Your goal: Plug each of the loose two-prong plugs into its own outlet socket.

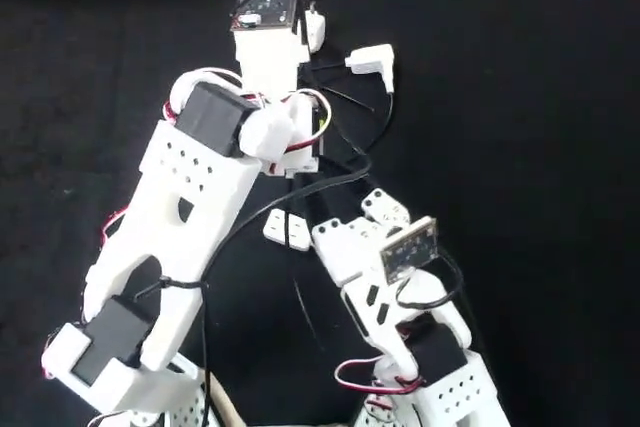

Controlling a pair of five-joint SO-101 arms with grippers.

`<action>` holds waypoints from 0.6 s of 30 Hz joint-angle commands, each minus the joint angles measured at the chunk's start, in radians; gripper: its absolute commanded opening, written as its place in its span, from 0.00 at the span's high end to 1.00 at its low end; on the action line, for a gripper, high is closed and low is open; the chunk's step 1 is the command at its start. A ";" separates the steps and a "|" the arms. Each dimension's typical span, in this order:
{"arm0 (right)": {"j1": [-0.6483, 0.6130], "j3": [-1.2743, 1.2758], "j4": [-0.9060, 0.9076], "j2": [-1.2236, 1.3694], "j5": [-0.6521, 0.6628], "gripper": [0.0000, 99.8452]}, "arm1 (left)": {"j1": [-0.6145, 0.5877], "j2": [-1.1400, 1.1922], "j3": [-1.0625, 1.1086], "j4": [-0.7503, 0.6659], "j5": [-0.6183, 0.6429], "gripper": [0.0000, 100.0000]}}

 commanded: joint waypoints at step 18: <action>-0.081 -0.004 0.169 -0.110 -0.075 0.99 | 0.013 -0.021 -0.128 0.018 0.006 0.97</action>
